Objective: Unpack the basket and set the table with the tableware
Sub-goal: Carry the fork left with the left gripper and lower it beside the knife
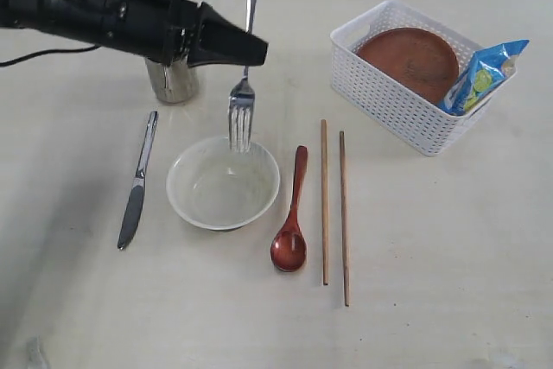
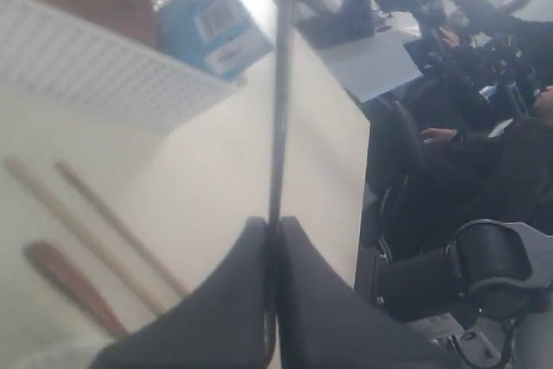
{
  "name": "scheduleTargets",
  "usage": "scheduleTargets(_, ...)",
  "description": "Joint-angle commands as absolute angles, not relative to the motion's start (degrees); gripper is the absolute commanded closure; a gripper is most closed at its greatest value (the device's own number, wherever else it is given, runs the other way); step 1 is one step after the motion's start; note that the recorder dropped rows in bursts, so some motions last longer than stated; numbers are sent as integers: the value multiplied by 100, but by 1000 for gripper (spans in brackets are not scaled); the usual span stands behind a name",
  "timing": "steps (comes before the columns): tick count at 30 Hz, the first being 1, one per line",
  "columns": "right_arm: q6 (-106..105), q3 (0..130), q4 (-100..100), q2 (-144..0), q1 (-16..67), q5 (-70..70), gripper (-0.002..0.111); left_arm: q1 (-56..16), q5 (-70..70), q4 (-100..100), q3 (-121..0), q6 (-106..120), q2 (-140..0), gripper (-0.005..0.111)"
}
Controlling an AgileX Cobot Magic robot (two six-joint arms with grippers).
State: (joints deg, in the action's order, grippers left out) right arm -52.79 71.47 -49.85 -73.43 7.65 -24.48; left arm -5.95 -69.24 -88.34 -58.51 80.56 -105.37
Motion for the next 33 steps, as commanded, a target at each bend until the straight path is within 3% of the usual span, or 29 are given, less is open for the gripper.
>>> scheduleTargets(1, -5100, 7184, -4864, -7181, 471, -2619, 44, -285, -6996, -8769, -4916, 8087, -10180, 107)
scheduleTargets(7, -5092, 7184, -4917, -7181, 471, -2758, 44, 478, -6996, -8454, -3962, 7498, -9385, 107)
scheduleTargets(10, -5071, 7184, -4954, -7181, 471, -2837, 44, 804, -6235, -7942, -3710, 7036, -9132, 107)
scheduleTargets(20, -5071, 7184, -5011, -7181, 471, -3309, 44, 828, -5497, -7049, -3712, 6396, -9459, 107)
scheduleTargets(33, -5095, 7184, -5096, -7181, 471, -3443, 44, 599, -5582, -7727, -3724, 7044, -10718, 107)
